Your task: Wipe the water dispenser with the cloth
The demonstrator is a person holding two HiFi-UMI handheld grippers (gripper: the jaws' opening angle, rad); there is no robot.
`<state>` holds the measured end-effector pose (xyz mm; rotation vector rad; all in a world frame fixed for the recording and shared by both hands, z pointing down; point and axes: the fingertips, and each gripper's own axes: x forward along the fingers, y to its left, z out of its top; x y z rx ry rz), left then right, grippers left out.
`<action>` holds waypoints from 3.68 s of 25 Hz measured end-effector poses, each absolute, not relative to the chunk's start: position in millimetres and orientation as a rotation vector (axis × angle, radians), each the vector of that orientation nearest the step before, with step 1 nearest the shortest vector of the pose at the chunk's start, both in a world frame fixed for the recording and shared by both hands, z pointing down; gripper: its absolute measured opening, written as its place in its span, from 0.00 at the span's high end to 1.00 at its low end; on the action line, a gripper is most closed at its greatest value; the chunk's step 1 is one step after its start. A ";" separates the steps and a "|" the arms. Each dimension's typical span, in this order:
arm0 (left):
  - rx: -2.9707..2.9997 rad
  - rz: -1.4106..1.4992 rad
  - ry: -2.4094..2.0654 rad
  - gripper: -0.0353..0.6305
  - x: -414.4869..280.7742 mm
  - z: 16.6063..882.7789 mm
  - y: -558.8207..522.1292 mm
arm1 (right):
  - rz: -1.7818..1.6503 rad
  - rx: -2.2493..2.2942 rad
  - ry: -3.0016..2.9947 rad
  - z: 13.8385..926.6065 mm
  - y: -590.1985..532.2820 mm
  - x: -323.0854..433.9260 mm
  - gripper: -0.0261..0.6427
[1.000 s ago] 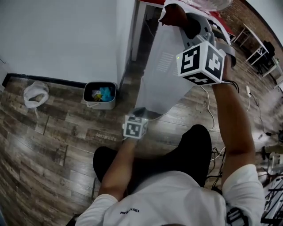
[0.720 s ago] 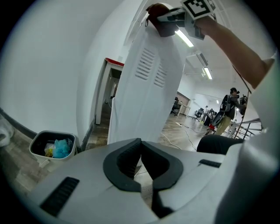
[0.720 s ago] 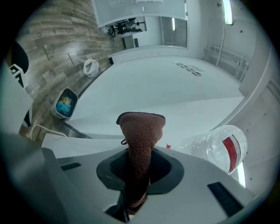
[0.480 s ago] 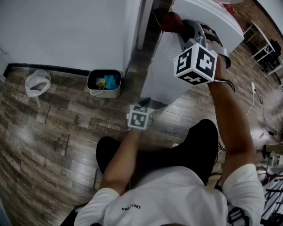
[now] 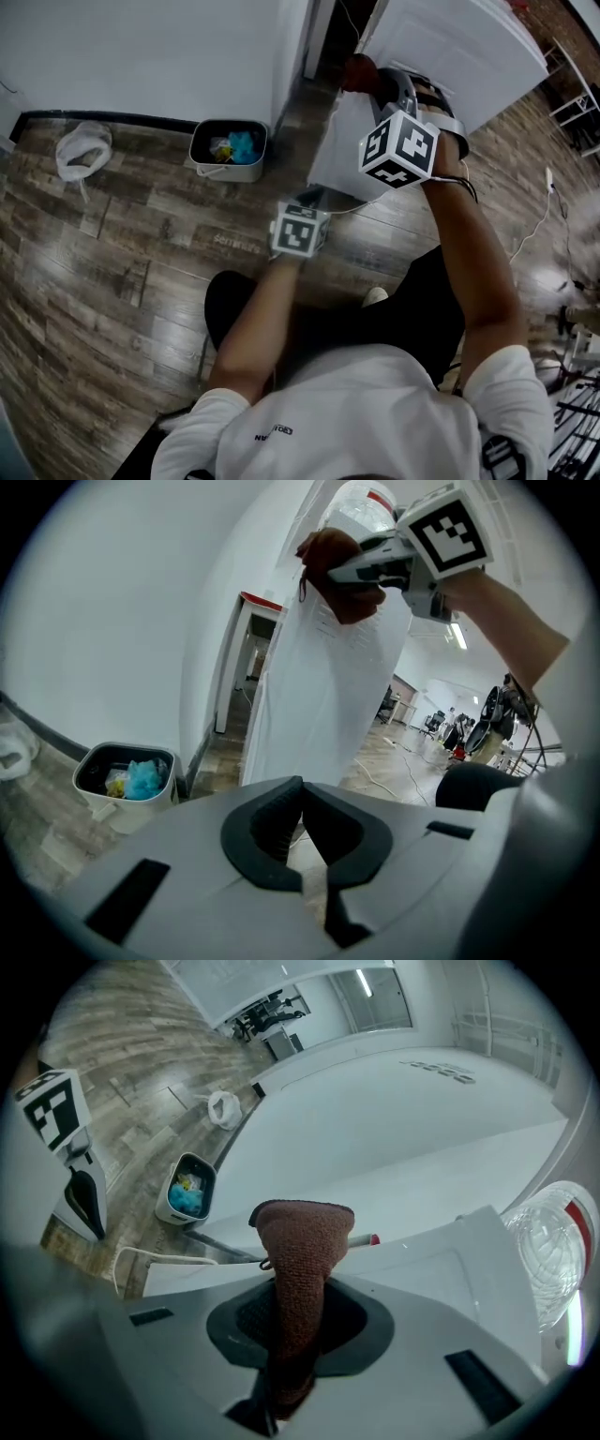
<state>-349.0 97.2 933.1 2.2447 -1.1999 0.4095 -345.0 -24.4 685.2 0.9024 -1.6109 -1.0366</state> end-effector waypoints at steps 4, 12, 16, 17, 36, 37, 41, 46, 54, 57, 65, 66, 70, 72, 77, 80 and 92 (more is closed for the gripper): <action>2.235 0.423 -1.202 0.96 -350.7 936.7 99.2 | -0.980 0.863 -1.626 728.7 -25.7 -340.3 0.88; 2.216 0.442 -1.230 0.96 -355.5 939.1 102.1 | -0.891 0.804 -1.628 805.3 -26.9 -324.6 0.88; 2.217 0.435 -1.240 0.96 -354.7 939.8 102.0 | -0.872 0.780 -1.629 838.7 -26.2 -322.6 0.88; 2.216 0.436 -1.241 0.96 -354.7 938.8 102.0 | -0.865 0.776 -1.630 845.7 -25.9 -321.9 0.88; 2.161 0.445 -1.277 0.96 -362.0 942.0 103.0 | -0.622 0.622 -1.674 990.8 -22.3 -311.5 0.88; 2.159 0.445 -1.280 0.96 -361.7 941.4 103.2 | -0.617 0.617 -1.680 994.9 -22.3 -312.2 0.88; 2.149 0.461 -1.295 0.96 -361.1 943.4 105.5 | -0.599 0.588 -1.699 1009.7 -21.1 -315.4 0.88; 2.124 0.489 -1.332 0.96 -364.6 946.2 104.5 | -0.575 0.571 -1.744 1008.5 -15.4 -320.3 0.88; 2.067 0.548 -1.366 0.96 -369.9 908.9 105.0 | -0.445 0.586 -1.875 944.3 34.1 -307.4 0.88; 2.043 0.551 -1.364 0.96 -369.9 868.3 108.4 | -0.352 0.605 -1.927 898.2 60.1 -290.8 0.88; 2.103 0.527 -1.375 0.96 -351.2 711.5 115.5 | -0.115 0.658 -2.111 733.2 114.2 -243.9 0.88; 2.104 0.523 -1.375 0.96 -349.8 691.0 118.7 | -0.060 0.639 -2.149 713.3 124.2 -240.0 0.88; 2.101 0.511 -1.357 0.96 -344.0 610.0 131.7 | 0.161 0.608 -2.258 635.0 163.1 -224.6 0.88; 2.095 0.503 -1.339 0.96 -341.5 569.2 142.0 | 0.226 0.626 -2.320 591.7 179.2 -219.2 0.88; 2.133 0.491 -1.320 0.96 -325.6 467.7 168.6 | 0.425 0.703 -2.501 486.4 204.0 -200.9 0.88; 2.174 0.470 -1.303 0.96 -309.4 422.1 175.8 | 0.609 0.767 -2.593 441.0 202.7 -185.3 0.88; 2.354 0.537 -1.171 0.96 -304.9 371.9 191.9 | 0.879 1.096 -2.709 371.3 210.7 -160.9 0.88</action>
